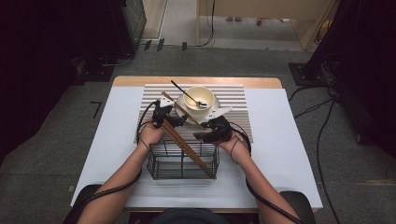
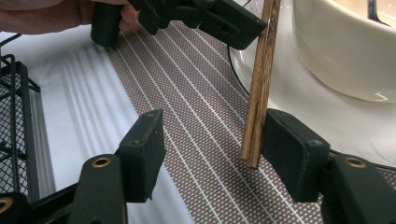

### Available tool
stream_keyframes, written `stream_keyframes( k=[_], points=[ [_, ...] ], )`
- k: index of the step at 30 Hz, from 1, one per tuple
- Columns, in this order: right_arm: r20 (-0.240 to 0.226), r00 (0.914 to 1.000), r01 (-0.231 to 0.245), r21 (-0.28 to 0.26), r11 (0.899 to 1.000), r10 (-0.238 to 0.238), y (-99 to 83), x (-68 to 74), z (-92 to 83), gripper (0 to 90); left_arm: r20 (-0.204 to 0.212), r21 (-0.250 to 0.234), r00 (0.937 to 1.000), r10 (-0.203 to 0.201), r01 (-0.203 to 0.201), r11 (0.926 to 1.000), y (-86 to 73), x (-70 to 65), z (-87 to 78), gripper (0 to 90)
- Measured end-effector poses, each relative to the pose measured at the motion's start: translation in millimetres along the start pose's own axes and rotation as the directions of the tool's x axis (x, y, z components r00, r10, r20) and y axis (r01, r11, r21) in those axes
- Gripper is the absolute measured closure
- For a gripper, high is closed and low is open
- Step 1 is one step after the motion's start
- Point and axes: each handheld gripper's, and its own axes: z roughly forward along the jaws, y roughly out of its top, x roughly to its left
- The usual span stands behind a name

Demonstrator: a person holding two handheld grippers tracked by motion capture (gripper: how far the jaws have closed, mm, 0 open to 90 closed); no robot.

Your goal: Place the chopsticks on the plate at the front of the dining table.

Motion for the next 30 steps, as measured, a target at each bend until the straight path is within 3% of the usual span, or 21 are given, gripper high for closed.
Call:
stream_keyframes(
  k=[30],
  points=[
    [-0.028,0.9990,0.036,0.001,0.999,-0.036,2.4,8.4,7.5,39.7,-0.006,-0.010,0.9999,-0.012,0.012,0.9999,0.0,2.2,0.2,15.2]
  ],
)
